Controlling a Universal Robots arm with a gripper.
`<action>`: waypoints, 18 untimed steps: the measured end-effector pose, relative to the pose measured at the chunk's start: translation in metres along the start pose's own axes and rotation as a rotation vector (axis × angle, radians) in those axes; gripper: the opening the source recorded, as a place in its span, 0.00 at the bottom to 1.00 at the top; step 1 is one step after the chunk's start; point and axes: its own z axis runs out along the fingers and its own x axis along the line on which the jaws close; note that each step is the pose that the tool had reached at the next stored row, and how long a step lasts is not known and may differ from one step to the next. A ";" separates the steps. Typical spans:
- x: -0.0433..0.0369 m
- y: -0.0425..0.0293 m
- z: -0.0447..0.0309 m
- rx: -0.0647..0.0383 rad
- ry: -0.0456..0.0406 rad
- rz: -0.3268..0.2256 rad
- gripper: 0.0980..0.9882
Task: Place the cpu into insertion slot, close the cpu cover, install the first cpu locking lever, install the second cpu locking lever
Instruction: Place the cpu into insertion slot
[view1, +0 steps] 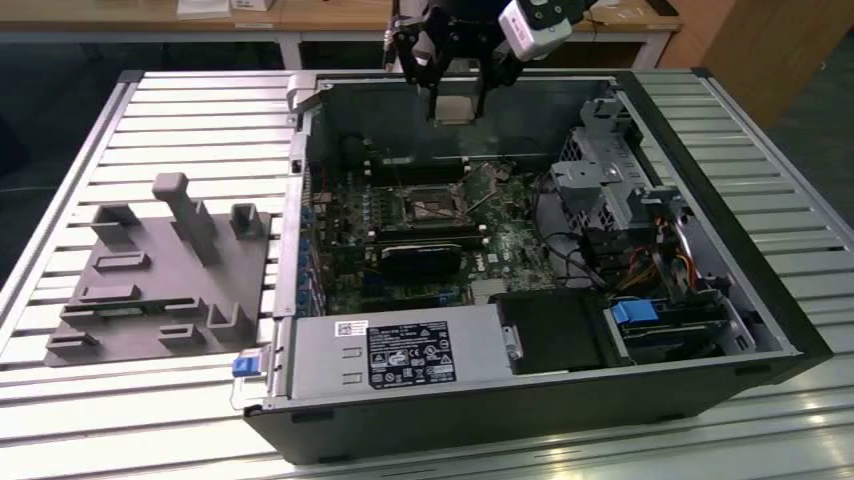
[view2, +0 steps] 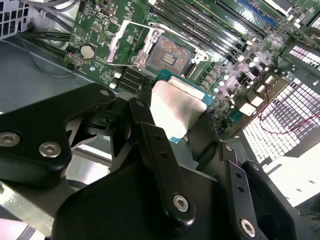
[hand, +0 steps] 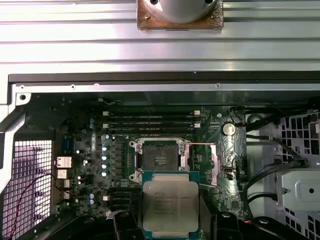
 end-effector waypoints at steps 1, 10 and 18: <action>0.0000 -0.0001 0.0004 0.000 0.0000 0.000 0.49; -0.0001 -0.0014 0.0147 0.000 -0.0005 0.000 0.49; -0.0002 -0.0022 0.0270 0.000 -0.0005 0.000 0.49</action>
